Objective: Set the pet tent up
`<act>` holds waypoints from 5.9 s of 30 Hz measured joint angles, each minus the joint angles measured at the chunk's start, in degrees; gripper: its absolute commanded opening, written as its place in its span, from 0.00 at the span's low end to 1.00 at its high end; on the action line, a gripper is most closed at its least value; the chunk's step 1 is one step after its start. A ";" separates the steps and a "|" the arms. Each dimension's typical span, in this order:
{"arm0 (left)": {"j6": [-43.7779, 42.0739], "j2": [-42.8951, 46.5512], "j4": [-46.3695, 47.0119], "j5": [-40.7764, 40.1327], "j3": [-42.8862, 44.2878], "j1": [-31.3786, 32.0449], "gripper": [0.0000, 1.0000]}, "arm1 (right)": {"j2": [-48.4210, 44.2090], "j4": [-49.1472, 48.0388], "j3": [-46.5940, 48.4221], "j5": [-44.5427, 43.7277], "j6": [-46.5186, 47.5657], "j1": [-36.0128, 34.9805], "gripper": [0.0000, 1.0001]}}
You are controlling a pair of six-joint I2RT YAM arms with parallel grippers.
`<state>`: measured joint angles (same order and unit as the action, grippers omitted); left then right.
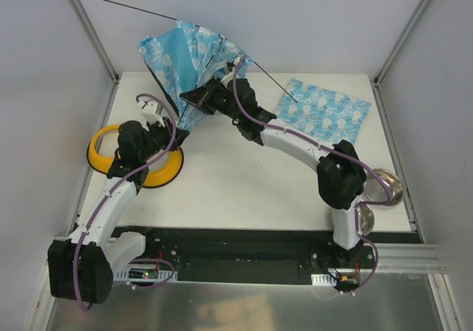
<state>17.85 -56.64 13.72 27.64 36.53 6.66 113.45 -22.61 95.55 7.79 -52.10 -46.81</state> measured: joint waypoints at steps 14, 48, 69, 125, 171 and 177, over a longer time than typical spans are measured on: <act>-2.34 2.01 -1.09 -4.15 -0.48 0.00 0.00 | 2.58 2.54 2.82 -4.98 -0.24 0.28 0.00; -5.03 5.09 -2.23 -7.15 -1.92 0.04 0.00 | 5.29 7.48 5.81 -10.14 -3.56 0.61 0.00; -5.40 6.14 -2.21 -7.17 -2.62 0.04 0.00 | 5.35 11.76 5.84 -11.26 -5.75 0.92 0.00; 19.28 0.04 -17.03 -19.21 5.70 0.11 0.00 | 0.39 5.79 -4.13 -0.39 7.85 -4.57 0.38; 11.76 0.59 -12.61 -17.20 6.29 0.11 0.00 | -4.11 -1.81 -11.50 3.67 0.04 -1.53 0.00; 8.90 0.98 -5.35 -13.40 3.72 0.13 0.00 | -4.09 -6.62 -11.45 4.98 -5.92 0.87 0.00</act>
<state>26.74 -55.66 8.36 14.24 40.25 6.79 109.36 -29.23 84.09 12.78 -58.02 -45.93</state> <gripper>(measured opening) 0.039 0.059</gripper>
